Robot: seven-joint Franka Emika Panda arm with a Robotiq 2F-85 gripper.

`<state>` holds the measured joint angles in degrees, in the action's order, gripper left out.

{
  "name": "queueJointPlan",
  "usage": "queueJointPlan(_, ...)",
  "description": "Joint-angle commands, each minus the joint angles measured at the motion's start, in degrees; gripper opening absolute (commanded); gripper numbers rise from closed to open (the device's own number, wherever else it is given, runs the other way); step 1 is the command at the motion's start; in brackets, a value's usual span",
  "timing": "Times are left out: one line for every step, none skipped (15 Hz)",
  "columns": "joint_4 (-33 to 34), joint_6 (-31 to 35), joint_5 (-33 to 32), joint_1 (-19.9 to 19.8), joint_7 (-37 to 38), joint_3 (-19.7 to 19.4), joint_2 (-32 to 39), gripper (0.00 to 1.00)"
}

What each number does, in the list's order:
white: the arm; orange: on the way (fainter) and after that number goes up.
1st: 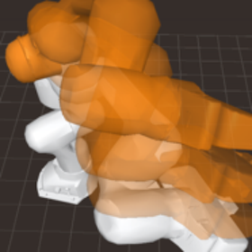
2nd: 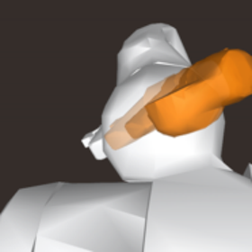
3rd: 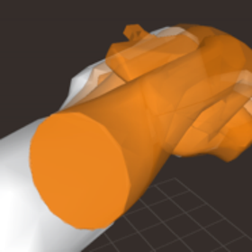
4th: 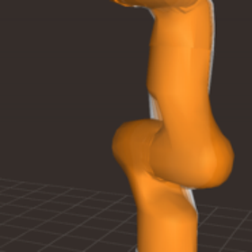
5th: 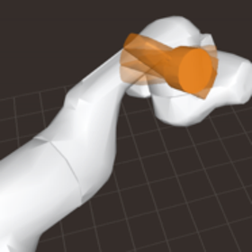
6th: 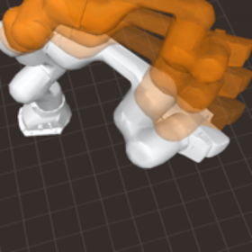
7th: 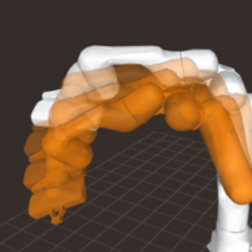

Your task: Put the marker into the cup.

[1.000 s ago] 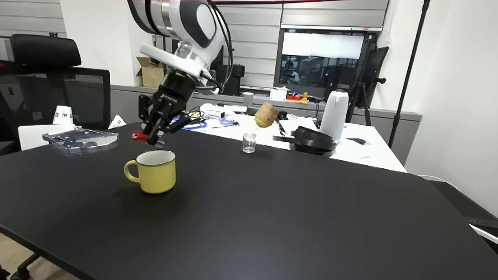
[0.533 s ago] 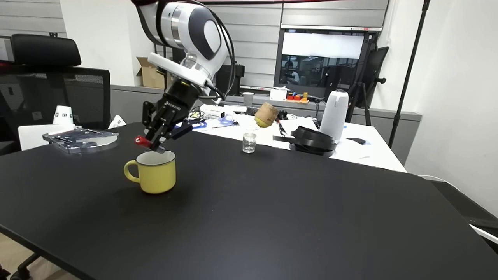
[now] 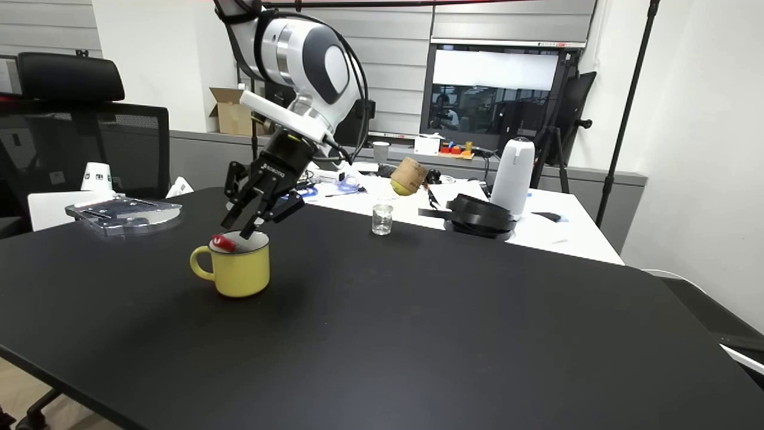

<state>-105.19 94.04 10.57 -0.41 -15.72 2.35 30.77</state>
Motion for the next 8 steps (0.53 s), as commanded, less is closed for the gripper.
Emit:
queueJointPlan(3.58,-2.69,0.96,-0.94,1.39,0.63,1.96,0.67)
queueJointPlan(3.82,-2.68,1.29,-1.04,1.34,0.71,2.07,0.73)
queueJointPlan(3.86,-2.46,1.82,-1.18,1.30,0.80,1.92,0.80)
queueJointPlan(3.69,-2.24,2.15,-1.24,1.18,0.90,1.50,0.88)
queueJointPlan(2.89,-0.99,1.71,-1.07,0.64,0.90,0.53,0.93)
queueJointPlan(1.98,0.30,0.59,-0.67,0.57,0.70,-0.60,1.00)
queueJointPlan(1.12,1.42,0.43,-0.60,0.71,0.64,-1.68,1.00)
queueJointPlan(-0.50,3.48,0.06,-0.38,1.02,0.49,-3.49,1.00)
